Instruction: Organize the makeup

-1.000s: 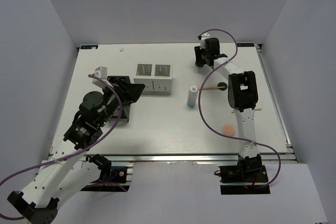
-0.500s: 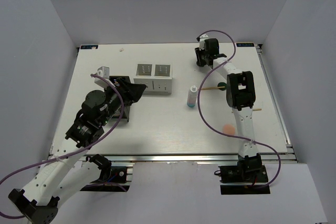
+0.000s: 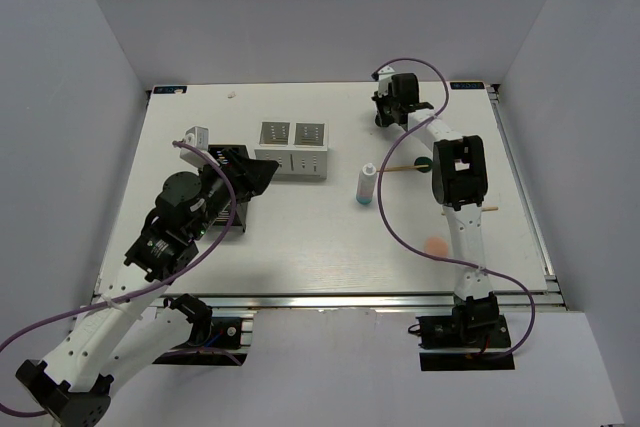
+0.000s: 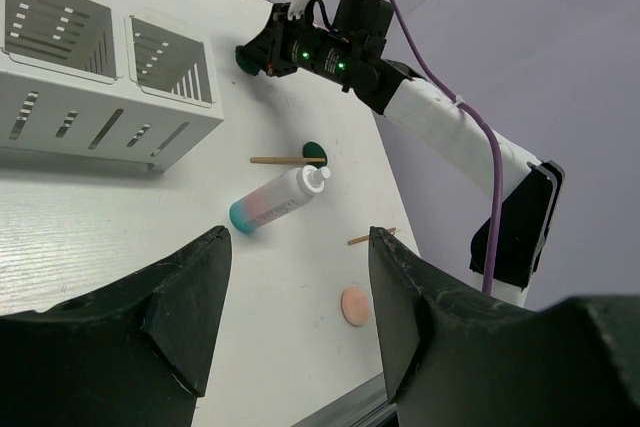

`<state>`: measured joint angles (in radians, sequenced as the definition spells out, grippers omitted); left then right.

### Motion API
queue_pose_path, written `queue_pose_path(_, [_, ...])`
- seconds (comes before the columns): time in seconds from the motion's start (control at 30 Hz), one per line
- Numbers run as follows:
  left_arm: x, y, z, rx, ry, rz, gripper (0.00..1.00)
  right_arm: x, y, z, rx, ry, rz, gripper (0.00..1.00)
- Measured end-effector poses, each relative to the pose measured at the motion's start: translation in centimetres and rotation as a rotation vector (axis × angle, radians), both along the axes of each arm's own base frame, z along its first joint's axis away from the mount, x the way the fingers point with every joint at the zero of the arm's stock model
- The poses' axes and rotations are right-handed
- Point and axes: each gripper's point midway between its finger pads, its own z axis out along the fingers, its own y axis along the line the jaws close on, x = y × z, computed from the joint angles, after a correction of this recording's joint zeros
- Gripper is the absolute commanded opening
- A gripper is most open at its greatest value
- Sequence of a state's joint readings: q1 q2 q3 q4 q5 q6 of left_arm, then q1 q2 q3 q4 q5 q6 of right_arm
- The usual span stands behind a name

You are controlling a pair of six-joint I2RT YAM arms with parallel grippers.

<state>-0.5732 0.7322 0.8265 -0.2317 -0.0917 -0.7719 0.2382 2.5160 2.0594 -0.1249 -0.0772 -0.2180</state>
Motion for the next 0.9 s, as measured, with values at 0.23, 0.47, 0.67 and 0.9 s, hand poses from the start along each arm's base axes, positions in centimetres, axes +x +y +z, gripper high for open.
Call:
queue_pose_path(0.23, [-0.1,0.1,0.2,-0.005,-0.006,0.001,0.67,-0.2,-0.1,0.2,0.059,0.021,0.038,0.0])
queue_pose_path(0.47, [-0.5,0.4,0.9,-0.02,-0.024,0.002,0.67,-0.8,0.3,3.0,0.163,0.041,0.044,0.0])
queue_pose_path(0.67, [-0.9,0.6,1.3,-0.03,-0.038,0.005,0.67,-1.3,0.9,7.7,0.221,-0.007,0.049,0.17])
queue_pose_path(0.9, [-1.2,0.9,1.8,-0.043,-0.047,0.008,0.67,-1.3,0.4,7.2,0.145,-0.025,0.035,0.78])
